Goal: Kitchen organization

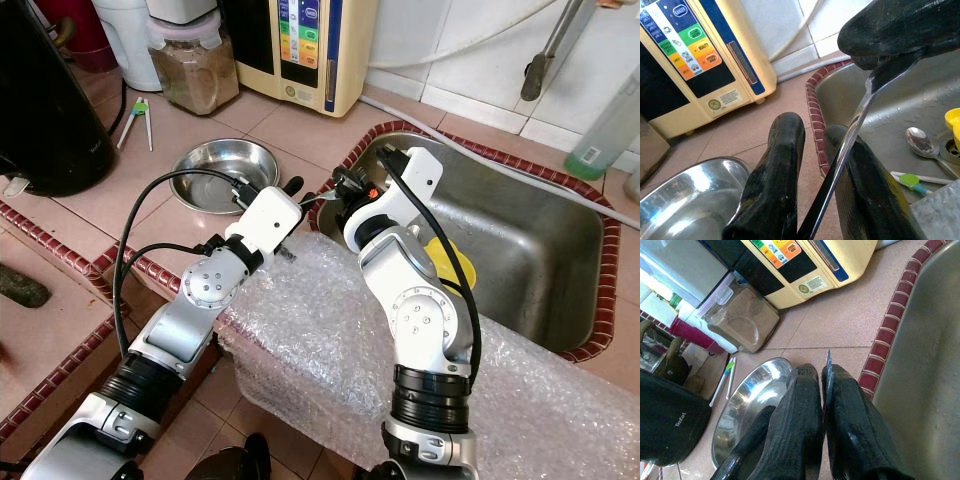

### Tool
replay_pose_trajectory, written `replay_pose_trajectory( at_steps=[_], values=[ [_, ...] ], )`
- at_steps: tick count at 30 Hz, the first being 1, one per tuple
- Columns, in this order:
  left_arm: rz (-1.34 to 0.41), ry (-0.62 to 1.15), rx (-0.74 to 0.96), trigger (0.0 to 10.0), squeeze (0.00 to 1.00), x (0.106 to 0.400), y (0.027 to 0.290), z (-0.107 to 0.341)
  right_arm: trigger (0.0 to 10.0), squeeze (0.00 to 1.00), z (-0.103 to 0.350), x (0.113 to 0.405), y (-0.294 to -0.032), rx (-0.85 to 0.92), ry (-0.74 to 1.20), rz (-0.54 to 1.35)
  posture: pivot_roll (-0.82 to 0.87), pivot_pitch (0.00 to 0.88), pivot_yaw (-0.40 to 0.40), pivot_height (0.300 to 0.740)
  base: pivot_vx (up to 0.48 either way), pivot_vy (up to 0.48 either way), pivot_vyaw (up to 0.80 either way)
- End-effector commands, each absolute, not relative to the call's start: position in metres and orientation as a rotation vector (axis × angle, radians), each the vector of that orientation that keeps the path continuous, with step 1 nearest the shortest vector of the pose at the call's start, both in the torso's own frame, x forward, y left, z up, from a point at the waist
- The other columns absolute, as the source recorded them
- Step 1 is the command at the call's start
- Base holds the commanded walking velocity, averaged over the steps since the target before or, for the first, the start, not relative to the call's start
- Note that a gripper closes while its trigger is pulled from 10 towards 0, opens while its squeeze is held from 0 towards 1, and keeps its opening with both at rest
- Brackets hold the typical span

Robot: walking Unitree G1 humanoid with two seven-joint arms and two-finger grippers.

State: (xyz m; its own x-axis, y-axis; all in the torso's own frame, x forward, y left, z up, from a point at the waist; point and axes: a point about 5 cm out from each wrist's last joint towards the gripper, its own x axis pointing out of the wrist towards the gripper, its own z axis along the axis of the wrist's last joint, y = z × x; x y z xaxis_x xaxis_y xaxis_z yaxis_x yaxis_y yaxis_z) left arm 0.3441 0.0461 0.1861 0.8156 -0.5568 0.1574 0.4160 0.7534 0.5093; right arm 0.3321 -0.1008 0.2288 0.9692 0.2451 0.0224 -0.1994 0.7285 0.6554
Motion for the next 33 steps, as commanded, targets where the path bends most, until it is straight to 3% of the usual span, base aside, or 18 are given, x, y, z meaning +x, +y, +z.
replay_pose_trajectory(
  at_steps=[1, 12, 28, 31, 33],
  values=[
    [-0.575, -0.412, 0.402, 10.0, 1.00, 0.339, 0.044, 0.204, 0.0, 0.00, 0.207, 0.336, -0.125, 0.711, 0.130, 0.079, 0.01, 0.167, -0.029, 0.740, 0.000, 0.000, 0.00],
    [-0.584, -0.453, 0.334, 10.0, 1.00, 0.335, 0.047, 0.213, 0.0, 0.00, 0.207, 0.337, -0.128, 0.775, 0.121, 0.023, 0.01, 0.168, -0.028, 0.740, 0.000, 0.000, 0.00],
    [-0.770, -0.362, 0.267, 10.0, 1.00, 0.317, 0.043, 0.197, 0.0, 0.00, 0.219, 0.342, -0.178, 0.856, -0.093, -0.226, 0.02, 0.165, -0.023, 0.740, 0.000, 0.000, 0.00],
    [-0.799, -0.310, 0.256, 10.0, 1.00, 0.317, 0.044, 0.194, 0.0, 0.00, 0.219, 0.342, -0.189, 0.826, -0.121, -0.274, 0.02, 0.163, -0.023, 0.740, 0.000, 0.000, 0.00],
    [-0.852, -0.222, 0.220, 10.0, 1.00, 0.315, 0.042, 0.187, 0.0, 0.00, 0.212, 0.342, -0.200, 0.716, -0.110, -0.340, 0.02, 0.162, -0.024, 0.740, 0.000, 0.000, 0.00]
  ],
)
